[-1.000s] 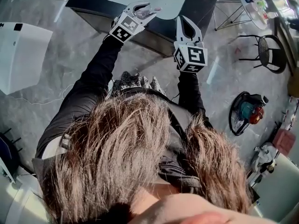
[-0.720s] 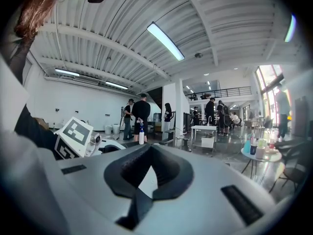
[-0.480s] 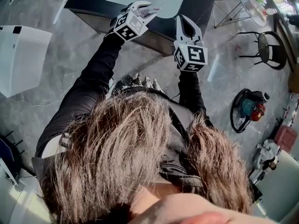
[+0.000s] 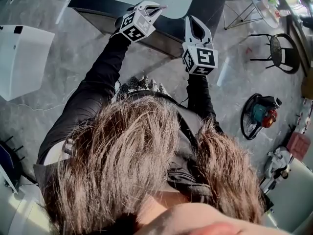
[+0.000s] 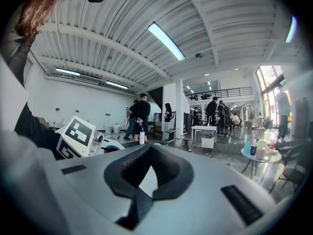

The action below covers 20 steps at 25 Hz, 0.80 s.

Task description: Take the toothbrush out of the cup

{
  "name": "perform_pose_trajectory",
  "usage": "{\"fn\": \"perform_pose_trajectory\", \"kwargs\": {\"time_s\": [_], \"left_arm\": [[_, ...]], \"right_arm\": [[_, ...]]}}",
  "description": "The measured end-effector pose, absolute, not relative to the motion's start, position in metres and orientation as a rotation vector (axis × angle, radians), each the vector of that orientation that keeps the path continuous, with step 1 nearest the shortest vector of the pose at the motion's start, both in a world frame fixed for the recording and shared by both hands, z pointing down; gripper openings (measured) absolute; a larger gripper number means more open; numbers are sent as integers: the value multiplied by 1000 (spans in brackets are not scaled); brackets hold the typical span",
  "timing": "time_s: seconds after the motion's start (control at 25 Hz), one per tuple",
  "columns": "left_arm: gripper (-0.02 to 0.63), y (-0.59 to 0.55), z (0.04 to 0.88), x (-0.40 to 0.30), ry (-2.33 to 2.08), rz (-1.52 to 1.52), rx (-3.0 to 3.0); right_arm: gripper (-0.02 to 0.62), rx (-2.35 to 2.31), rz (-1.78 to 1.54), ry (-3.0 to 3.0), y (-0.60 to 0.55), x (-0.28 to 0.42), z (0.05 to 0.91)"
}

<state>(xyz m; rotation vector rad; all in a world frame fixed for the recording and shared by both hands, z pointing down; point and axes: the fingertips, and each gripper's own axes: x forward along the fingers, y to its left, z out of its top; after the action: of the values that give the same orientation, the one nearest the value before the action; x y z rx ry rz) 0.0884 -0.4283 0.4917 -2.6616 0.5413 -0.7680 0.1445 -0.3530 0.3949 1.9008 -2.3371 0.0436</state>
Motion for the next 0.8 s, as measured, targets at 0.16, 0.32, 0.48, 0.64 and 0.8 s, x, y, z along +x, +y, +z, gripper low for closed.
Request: {"fn": "perform_pose_trajectory", "kwargs": {"time_s": [0.16,0.32,0.48,0.64,0.8], "left_arm": [[35,-428,489,85,572,-746,-2689],[31,-433,479,75,632,-689,-2740],[31,-440,472,58,727,-624,-2789],[31,-444,459,43,805,-574,-2829],[29,-450,450,31,883,-526,-2894]], "right_arm": [[5,1897,40,-2344,-353,144,393],[5,1884,40,-2355,-353,139,394],[5,1870,44,-2368,-354,133,395],[5,1847,45,-2388,-355,125,396],[5,1821,45,-2411,-359,117,394]]}}
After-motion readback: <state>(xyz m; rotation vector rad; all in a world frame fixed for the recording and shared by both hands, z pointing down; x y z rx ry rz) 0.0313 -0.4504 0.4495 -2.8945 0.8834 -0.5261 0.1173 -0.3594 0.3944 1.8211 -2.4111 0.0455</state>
